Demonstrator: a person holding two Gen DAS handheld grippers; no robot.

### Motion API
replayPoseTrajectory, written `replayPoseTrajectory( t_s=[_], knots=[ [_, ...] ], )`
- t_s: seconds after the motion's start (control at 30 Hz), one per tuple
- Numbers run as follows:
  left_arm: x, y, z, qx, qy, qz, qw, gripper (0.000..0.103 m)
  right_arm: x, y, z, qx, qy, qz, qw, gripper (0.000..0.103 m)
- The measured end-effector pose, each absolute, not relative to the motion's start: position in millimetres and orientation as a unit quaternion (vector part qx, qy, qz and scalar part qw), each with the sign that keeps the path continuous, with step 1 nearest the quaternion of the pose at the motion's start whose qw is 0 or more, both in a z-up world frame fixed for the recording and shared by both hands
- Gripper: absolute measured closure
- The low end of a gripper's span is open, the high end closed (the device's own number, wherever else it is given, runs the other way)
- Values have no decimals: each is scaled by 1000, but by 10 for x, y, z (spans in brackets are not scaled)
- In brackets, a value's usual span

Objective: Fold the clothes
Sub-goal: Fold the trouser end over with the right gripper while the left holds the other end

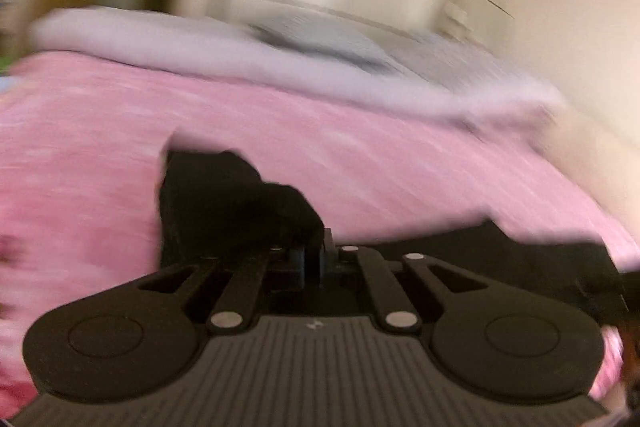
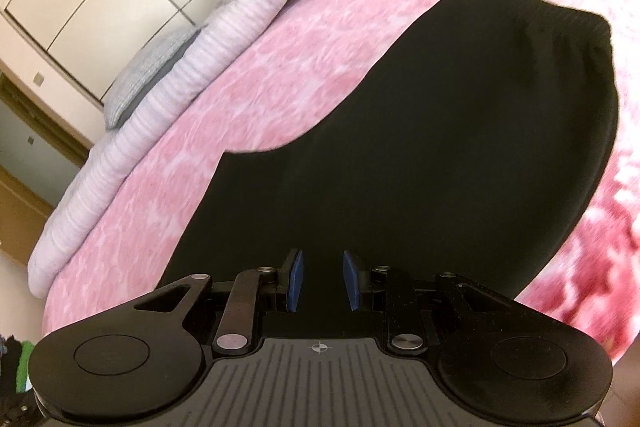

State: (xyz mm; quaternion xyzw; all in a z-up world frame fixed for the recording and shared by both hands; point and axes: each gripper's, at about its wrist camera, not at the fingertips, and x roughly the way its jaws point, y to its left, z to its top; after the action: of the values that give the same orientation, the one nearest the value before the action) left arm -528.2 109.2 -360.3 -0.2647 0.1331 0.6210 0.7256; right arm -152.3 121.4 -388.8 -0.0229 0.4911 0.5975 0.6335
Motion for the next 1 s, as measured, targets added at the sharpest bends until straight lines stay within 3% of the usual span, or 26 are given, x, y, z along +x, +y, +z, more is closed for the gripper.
replayPoseTrajectory(
  t_s=[0.03, 0.13, 0.33, 0.73, 1.0],
  knots=[
    [-5072, 1147, -3703, -267, 152, 595, 743, 86, -1498, 1204, -3889, -21, 490, 597, 635, 77],
    [-4519, 1257, -4035, -273, 251, 544, 752, 84, -1464, 1184, -3915, -21, 494, 593, 636, 77],
    [-4641, 1034, -3805, -288, 224, 481, 797, 84, -1433, 1153, -3917, -10, 510, 598, 618, 77],
    [-5749, 1081, -3802, -388, 209, 579, 686, 84, -2210, 1412, -4167, 5, 624, 655, 425, 77],
    [-5916, 1128, -3867, -412, 189, 575, 682, 84, -2536, 1736, -4302, -11, 629, 649, 429, 77]
  ],
)
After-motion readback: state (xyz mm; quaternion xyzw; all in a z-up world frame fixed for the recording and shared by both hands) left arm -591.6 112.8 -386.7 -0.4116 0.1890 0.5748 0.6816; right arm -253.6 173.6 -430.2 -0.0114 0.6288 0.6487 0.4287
